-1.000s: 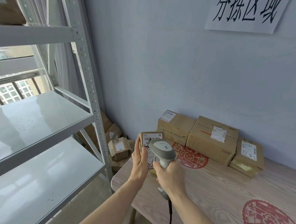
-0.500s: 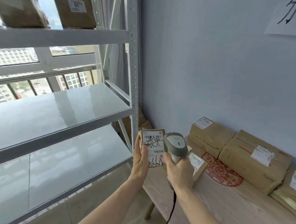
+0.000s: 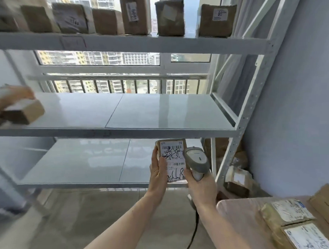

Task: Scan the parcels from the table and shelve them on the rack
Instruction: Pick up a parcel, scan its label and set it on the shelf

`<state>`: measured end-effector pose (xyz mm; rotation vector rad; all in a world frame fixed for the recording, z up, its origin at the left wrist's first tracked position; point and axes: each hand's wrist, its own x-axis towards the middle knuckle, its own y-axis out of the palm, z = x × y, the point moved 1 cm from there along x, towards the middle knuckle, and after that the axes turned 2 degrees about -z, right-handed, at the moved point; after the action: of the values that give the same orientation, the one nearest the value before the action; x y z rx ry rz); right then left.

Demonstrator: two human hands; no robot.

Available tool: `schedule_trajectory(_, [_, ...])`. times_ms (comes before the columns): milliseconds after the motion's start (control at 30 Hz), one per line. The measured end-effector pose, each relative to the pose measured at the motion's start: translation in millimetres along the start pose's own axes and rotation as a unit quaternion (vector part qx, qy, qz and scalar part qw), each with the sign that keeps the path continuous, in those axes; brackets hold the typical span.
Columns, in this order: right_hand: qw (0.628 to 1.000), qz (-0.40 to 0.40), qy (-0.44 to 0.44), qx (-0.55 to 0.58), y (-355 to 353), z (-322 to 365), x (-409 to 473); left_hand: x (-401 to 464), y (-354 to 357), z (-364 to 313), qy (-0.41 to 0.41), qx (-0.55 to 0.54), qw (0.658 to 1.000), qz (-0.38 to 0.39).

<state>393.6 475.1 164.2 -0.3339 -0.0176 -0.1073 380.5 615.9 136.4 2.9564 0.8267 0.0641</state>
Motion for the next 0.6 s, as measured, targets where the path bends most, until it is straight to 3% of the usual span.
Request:
schedule_trajectory(167, [0.997, 0.07, -0.017, 0.032, 74, 34, 2, 37, -63, -15, 0.006, -0.011, 0.999, -0.052])
schedule_trajectory(600, [0.992, 0.113, -0.042, 0.048, 305, 137, 20, 191, -260, -60, 0.019, -0.022, 0.996, -0.082])
